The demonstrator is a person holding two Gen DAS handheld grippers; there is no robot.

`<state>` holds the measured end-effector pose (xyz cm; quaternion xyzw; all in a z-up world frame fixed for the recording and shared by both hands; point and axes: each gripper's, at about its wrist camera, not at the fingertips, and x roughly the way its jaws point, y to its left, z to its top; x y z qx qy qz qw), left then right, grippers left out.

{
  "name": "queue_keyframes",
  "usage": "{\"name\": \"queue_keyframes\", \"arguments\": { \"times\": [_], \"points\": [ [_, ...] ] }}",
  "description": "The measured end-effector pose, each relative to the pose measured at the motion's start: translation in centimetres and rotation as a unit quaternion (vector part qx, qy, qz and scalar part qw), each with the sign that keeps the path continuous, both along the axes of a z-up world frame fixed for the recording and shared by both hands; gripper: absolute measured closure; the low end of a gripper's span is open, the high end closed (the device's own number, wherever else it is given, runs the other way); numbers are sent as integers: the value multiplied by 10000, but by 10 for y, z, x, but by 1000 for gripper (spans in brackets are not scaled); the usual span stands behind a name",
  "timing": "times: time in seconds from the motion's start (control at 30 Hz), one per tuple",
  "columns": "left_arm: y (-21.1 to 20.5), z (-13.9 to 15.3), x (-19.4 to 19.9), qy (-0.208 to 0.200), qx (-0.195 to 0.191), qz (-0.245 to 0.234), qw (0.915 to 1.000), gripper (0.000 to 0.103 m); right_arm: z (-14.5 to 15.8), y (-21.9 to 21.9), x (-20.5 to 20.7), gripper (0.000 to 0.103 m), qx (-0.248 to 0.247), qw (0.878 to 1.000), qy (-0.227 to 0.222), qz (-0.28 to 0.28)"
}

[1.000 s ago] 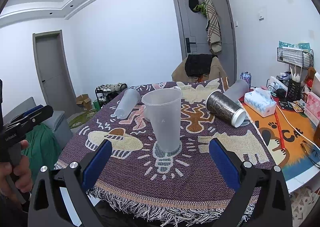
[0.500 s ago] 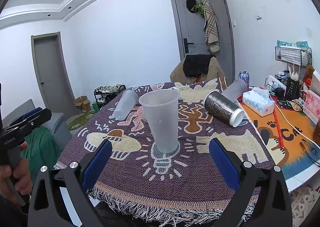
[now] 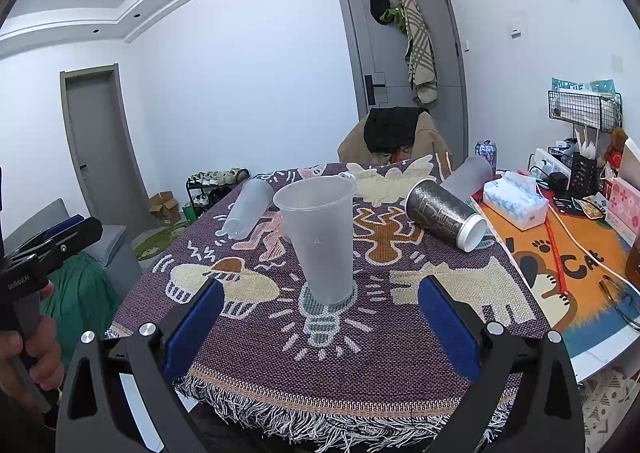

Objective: Flip cup upright

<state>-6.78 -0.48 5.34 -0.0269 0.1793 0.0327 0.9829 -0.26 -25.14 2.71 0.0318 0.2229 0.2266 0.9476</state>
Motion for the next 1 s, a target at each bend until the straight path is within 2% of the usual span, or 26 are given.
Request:
{"name": "queue_keyframes", "arguments": {
  "times": [0.53,1.0],
  "points": [
    [0,-4,8,49,-11,114,9999,6,1,-3,0,8,10,10000,-24,-19],
    [-3,-6,5,-92,44,88,9999,6,-3,-5,4,8,8,10000,37,-48]
  ]
}}
